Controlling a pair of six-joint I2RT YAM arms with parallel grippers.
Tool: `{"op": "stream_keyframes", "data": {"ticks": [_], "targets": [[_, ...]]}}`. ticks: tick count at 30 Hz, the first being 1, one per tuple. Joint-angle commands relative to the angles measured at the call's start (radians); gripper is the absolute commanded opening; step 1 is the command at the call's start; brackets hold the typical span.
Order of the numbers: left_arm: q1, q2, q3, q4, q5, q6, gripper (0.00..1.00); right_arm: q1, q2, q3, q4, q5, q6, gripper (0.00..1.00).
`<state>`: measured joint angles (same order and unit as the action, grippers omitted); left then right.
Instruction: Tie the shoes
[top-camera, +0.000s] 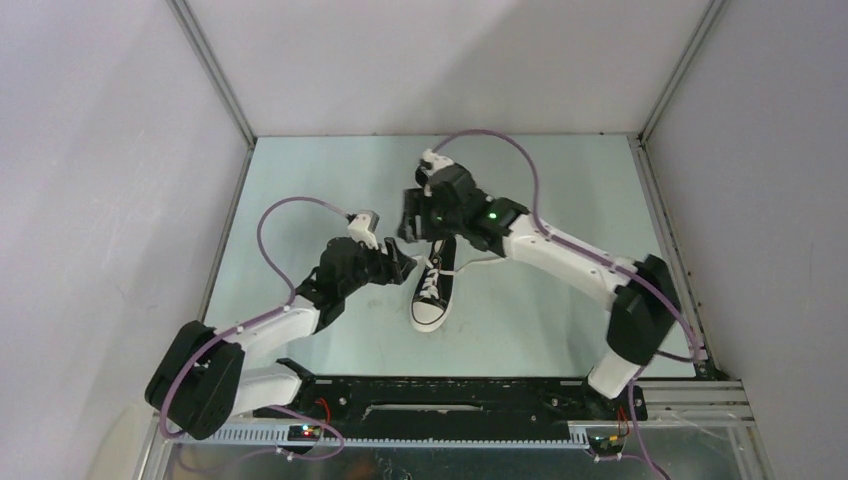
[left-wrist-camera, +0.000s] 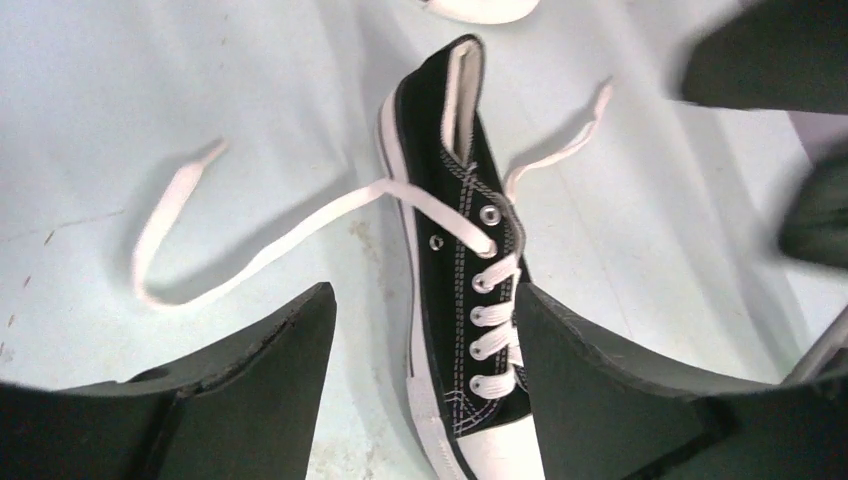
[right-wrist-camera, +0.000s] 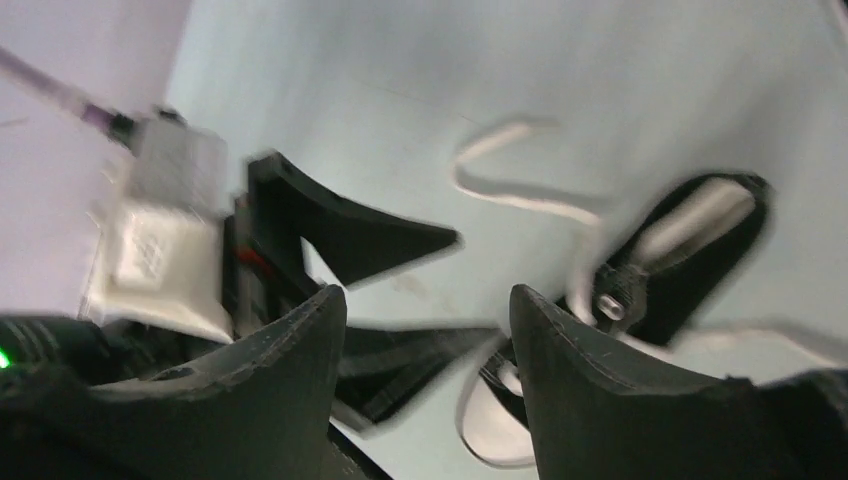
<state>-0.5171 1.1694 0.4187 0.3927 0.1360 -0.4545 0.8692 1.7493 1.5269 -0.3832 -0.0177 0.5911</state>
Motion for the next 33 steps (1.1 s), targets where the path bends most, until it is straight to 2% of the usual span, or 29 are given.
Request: {"op": "stream_keyframes", "data": {"ticks": [1, 4, 8, 11, 13, 14, 16, 19, 22, 25, 33], "targets": [[0.022, 0.030, 0.070, -0.059, -0.072, -0.039, 0.73, -0.093, -0.196, -0.197, -0.010, 0.063, -0.006, 0.64], [0.040, 0.043, 0.082, -0.094, -0.090, -0.066, 0.72, -0.119, -0.256, -0.308, -0.064, 0.183, -0.005, 0.72], [0.042, 0.055, 0.117, -0.176, -0.144, -0.058, 0.73, -0.120, -0.241, -0.339, -0.169, 0.361, -0.017, 0.72], [0.043, 0.073, 0.148, -0.235, -0.199, -0.052, 0.74, -0.166, -0.194, -0.340, -0.255, 0.401, 0.082, 0.72], [0.043, 0.085, 0.163, -0.267, -0.238, -0.050, 0.75, -0.182, -0.162, -0.343, -0.306, 0.440, 0.207, 0.81], [0.043, 0.092, 0.169, -0.278, -0.248, -0.046, 0.76, -0.177, -0.149, -0.347, -0.313, 0.465, 0.245, 0.92], [0.043, 0.105, 0.185, -0.311, -0.284, -0.034, 0.78, -0.162, -0.134, -0.353, -0.308, 0.484, 0.345, 0.97], [0.043, 0.119, 0.208, -0.352, -0.336, -0.014, 0.79, -0.160, -0.100, -0.353, -0.286, 0.464, 0.511, 0.92], [0.043, 0.139, 0.223, -0.381, -0.365, -0.007, 0.80, -0.181, -0.056, -0.353, -0.244, 0.411, 0.602, 0.87], [0.043, 0.154, 0.235, -0.386, -0.363, -0.006, 0.80, -0.202, -0.003, -0.347, -0.209, 0.387, 0.616, 0.85], [0.043, 0.169, 0.242, -0.384, -0.333, -0.006, 0.80, -0.243, 0.097, -0.280, -0.255, 0.429, 0.639, 0.84]]}}
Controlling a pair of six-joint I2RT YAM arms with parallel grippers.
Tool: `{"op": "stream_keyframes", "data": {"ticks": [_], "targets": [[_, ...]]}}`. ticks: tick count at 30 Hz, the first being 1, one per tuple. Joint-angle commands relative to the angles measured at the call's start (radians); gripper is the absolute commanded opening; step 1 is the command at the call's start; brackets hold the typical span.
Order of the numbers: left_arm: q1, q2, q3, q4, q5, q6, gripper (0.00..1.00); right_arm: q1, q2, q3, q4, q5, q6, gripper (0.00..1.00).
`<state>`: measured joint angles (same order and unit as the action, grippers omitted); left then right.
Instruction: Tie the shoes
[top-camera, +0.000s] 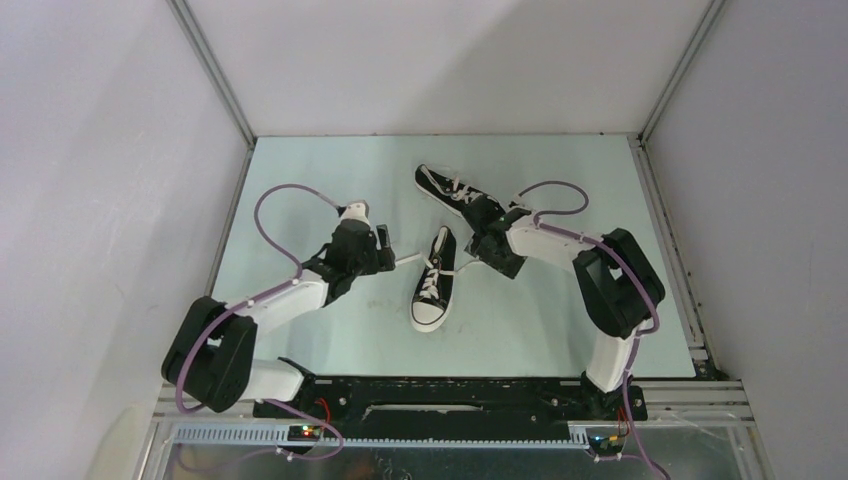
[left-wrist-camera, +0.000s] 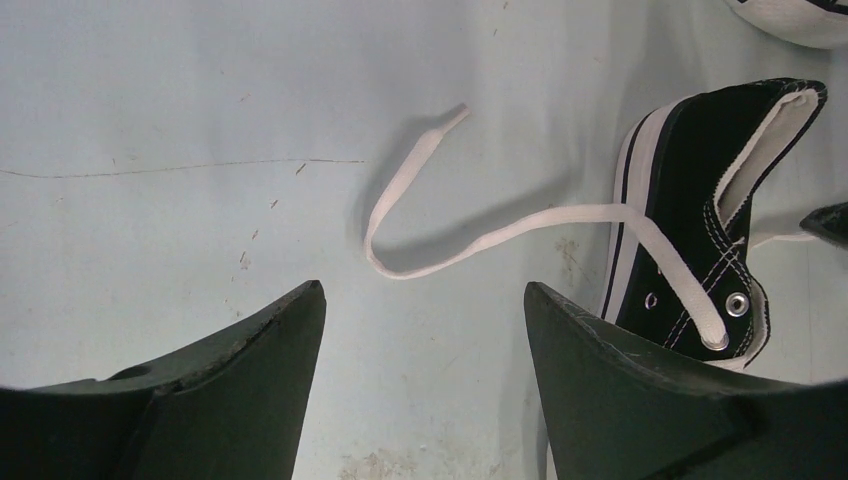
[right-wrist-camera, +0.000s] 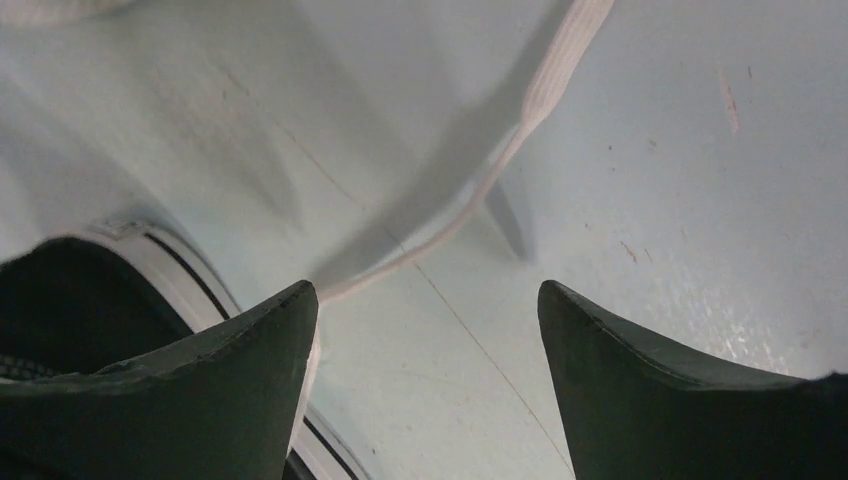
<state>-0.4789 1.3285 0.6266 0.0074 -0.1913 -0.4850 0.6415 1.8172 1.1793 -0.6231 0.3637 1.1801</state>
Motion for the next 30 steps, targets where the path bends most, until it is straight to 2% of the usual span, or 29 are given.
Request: {"op": "stream_keyframes", "data": {"ticks": [1, 6, 9, 12, 15, 18, 19, 21, 30], "targets": [[0.005, 0.012, 0.036, 0.001, -0.003, 0.024, 0.80, -0.019, 0.041, 0.079, -0.030, 0.056, 0.054, 0.83], [0.006, 0.012, 0.036, 0.003, 0.012, 0.024, 0.80, -0.024, 0.087, 0.122, -0.066, 0.092, 0.041, 0.76], [0.006, 0.012, 0.035, 0.004, 0.029, 0.021, 0.80, -0.025, 0.129, 0.165, -0.102, 0.106, 0.026, 0.62], [0.005, 0.013, 0.036, 0.006, 0.054, 0.018, 0.80, -0.028, 0.151, 0.178, -0.128, 0.105, 0.014, 0.55], [0.006, 0.011, 0.029, 0.014, 0.075, 0.017, 0.80, -0.028, 0.156, 0.177, -0.133, 0.096, -0.028, 0.43], [0.005, 0.013, 0.024, 0.028, 0.100, 0.028, 0.80, -0.042, 0.137, 0.177, -0.161, 0.095, -0.099, 0.40], [0.005, 0.014, 0.027, 0.029, 0.113, 0.032, 0.80, -0.051, 0.130, 0.174, -0.163, 0.090, -0.117, 0.21], [0.005, 0.013, 0.029, 0.032, 0.135, 0.042, 0.80, -0.070, 0.106, 0.159, -0.152, 0.065, -0.173, 0.01], [-0.043, -0.089, -0.034, 0.080, 0.162, 0.042, 0.81, -0.160, -0.080, 0.095, -0.020, -0.053, -0.399, 0.00]]}}
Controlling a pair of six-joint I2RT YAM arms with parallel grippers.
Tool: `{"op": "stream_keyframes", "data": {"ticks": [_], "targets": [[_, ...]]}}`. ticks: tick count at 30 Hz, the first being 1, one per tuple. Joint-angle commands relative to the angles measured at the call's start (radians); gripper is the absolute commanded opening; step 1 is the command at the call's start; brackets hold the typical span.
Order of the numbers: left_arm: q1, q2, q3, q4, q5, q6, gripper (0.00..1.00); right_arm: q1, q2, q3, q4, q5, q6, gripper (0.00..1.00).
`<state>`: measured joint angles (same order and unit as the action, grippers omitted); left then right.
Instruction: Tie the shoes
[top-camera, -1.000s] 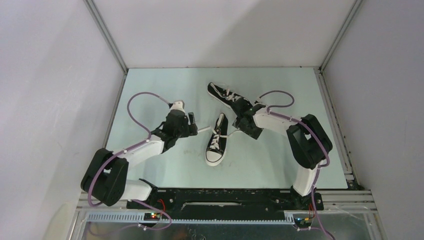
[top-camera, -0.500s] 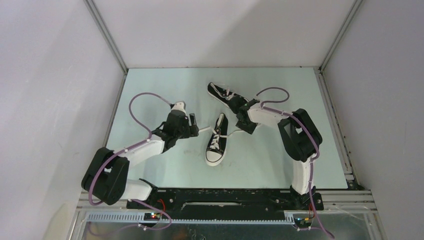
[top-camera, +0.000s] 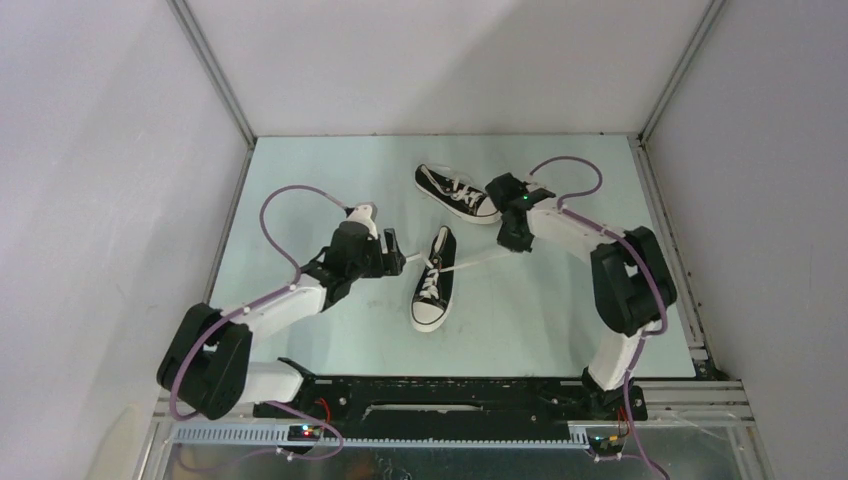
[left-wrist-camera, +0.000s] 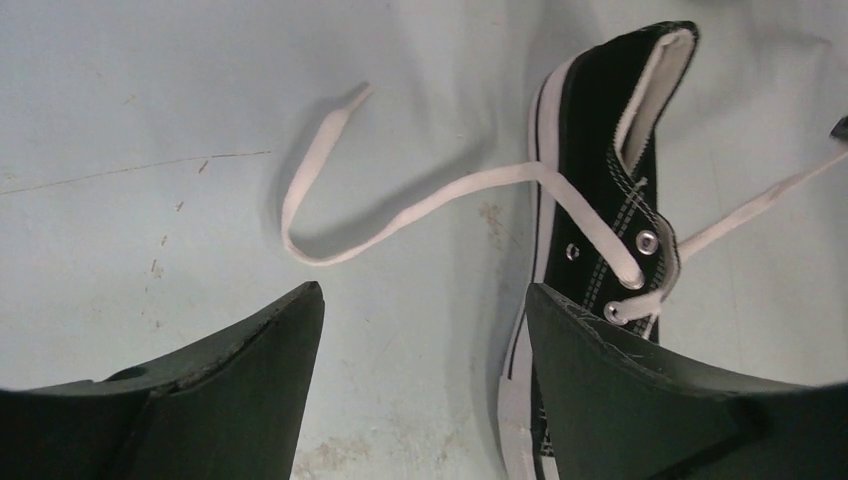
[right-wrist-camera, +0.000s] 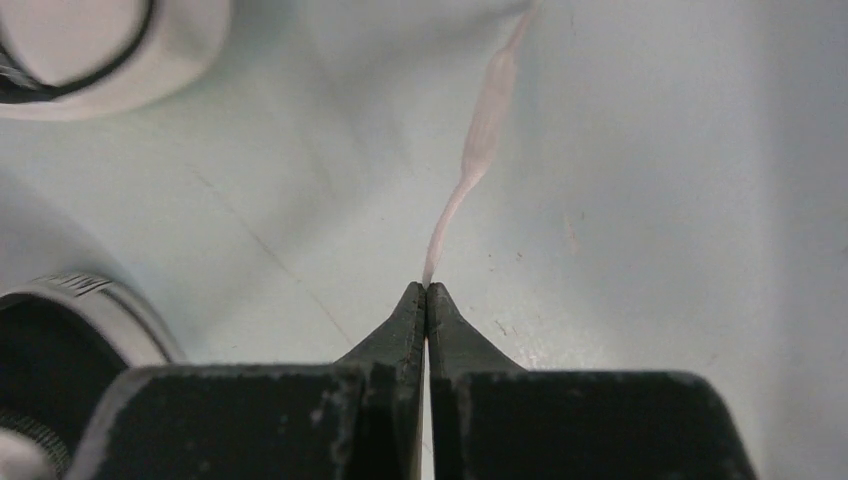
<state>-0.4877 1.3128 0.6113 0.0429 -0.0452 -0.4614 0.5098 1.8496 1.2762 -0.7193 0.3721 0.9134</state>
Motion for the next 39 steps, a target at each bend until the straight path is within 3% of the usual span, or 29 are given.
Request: {"op": "stream_keyframes", "data": {"ticks": [1, 6, 12, 16, 23, 25, 28, 30, 39], "targets": [[-0.043, -0.080, -0.021, 0.026, 0.011, 0.010, 0.82, -0.032, -0.125, -0.003, 0.084, -0.074, -0.158, 0.00], [-0.116, -0.138, -0.064, -0.019, 0.019, -0.041, 0.83, -0.049, -0.233, -0.001, 0.103, -0.109, -0.203, 0.00], [-0.200, -0.200, -0.166, -0.001, 0.034, -0.132, 0.77, -0.077, -0.302, -0.001, 0.129, -0.185, -0.243, 0.00], [-0.230, -0.179, -0.201, 0.073, 0.128, -0.177, 0.83, -0.072, -0.318, -0.003, 0.105, -0.170, -0.254, 0.00], [-0.287, -0.117, -0.182, 0.131, 0.173, -0.197, 0.92, -0.021, -0.284, -0.003, 0.093, -0.124, -0.282, 0.00], [-0.289, -0.085, -0.165, 0.135, 0.176, -0.197, 0.88, -0.007, -0.283, -0.003, 0.091, -0.104, -0.285, 0.00], [-0.289, -0.029, -0.149, 0.174, 0.208, -0.213, 0.70, -0.004, -0.308, -0.010, 0.084, -0.075, -0.280, 0.00], [-0.291, 0.011, -0.141, 0.212, 0.231, -0.228, 0.65, -0.025, -0.337, -0.020, 0.088, -0.068, -0.285, 0.00], [-0.314, 0.093, -0.114, 0.276, 0.215, -0.258, 0.66, -0.092, -0.444, -0.023, 0.086, -0.092, -0.348, 0.00]]}}
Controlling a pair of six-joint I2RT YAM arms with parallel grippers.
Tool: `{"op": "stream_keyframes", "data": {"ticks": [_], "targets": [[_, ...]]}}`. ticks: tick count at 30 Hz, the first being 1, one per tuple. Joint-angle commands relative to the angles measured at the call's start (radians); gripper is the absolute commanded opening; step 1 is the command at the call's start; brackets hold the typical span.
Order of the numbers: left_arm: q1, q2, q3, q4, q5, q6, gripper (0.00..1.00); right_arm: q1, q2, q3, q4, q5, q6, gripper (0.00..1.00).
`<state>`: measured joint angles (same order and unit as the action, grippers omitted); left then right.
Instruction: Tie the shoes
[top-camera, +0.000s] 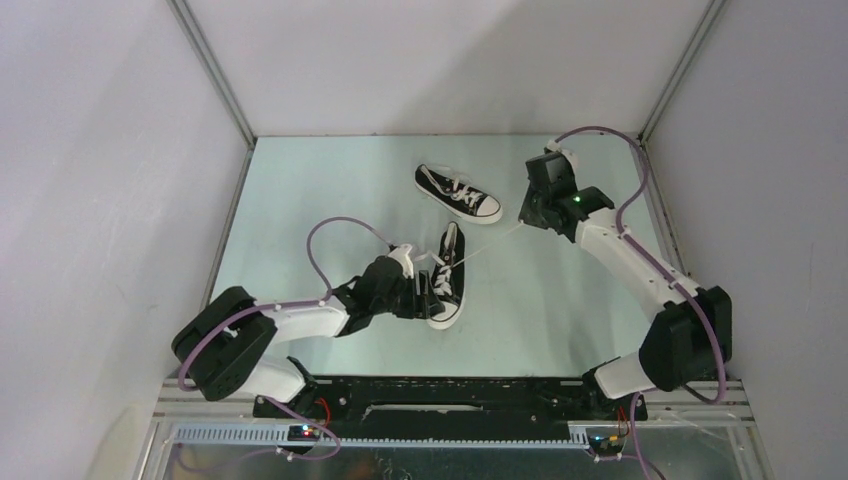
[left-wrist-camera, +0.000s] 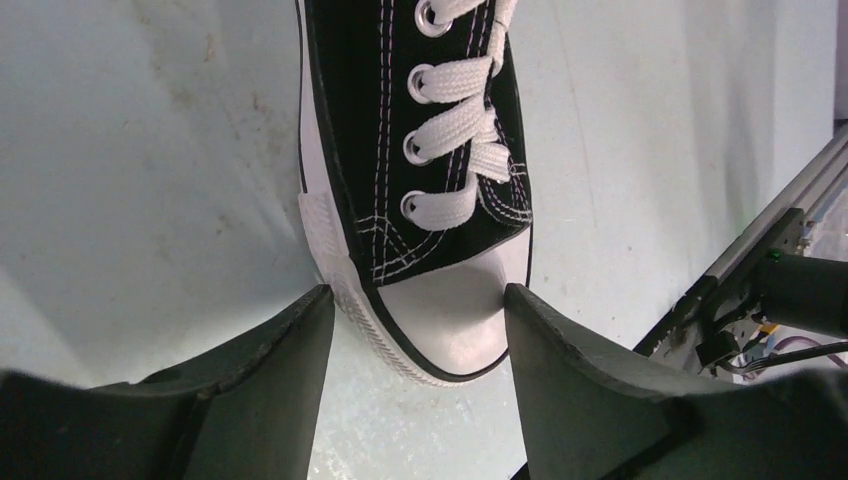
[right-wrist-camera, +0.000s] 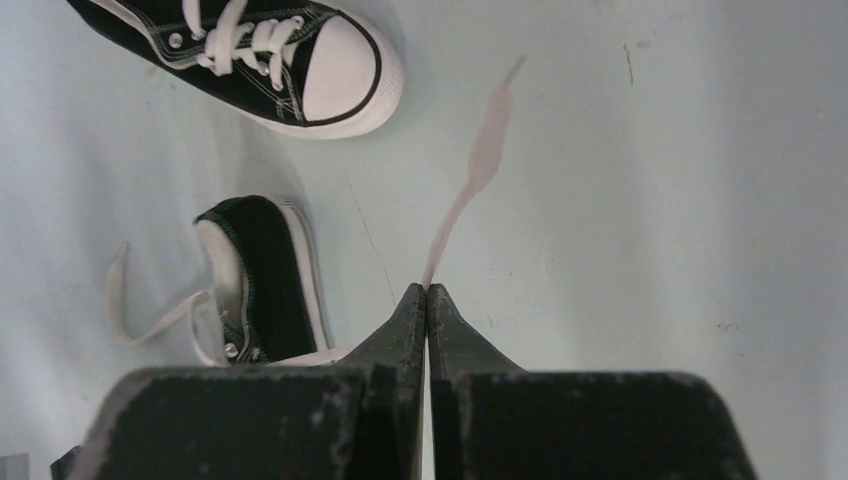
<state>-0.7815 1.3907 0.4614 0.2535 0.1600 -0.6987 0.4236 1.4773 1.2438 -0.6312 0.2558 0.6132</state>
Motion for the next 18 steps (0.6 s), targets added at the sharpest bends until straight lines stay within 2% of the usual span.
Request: {"op": "stream_keyframes", "data": {"ticks": [1, 5, 10, 12, 13, 18], "targets": [[-0.023, 0.012, 0.037, 0.070, 0.009, -0.022, 0.66, -0.007, -0.075, 0.010, -0.004, 0.031, -0.051, 0.00], [-0.074, 0.001, 0.097, 0.041, -0.031, -0.031, 0.69, -0.037, -0.078, 0.010, -0.012, 0.029, -0.069, 0.00], [-0.107, -0.051, 0.140, -0.085, -0.108, -0.020, 0.82, -0.057, -0.060, -0.004, -0.004, 0.005, -0.076, 0.00], [-0.108, -0.106, 0.160, -0.192, -0.226, 0.020, 0.85, -0.057, -0.065, -0.033, 0.023, 0.002, -0.071, 0.00], [-0.103, -0.144, 0.176, -0.273, -0.254, 0.036, 0.86, -0.057, -0.069, -0.046, 0.038, -0.003, -0.070, 0.00], [0.000, -0.230, 0.230, -0.445, -0.379, 0.198, 0.83, -0.034, -0.102, -0.127, 0.143, -0.001, -0.081, 0.00]]}}
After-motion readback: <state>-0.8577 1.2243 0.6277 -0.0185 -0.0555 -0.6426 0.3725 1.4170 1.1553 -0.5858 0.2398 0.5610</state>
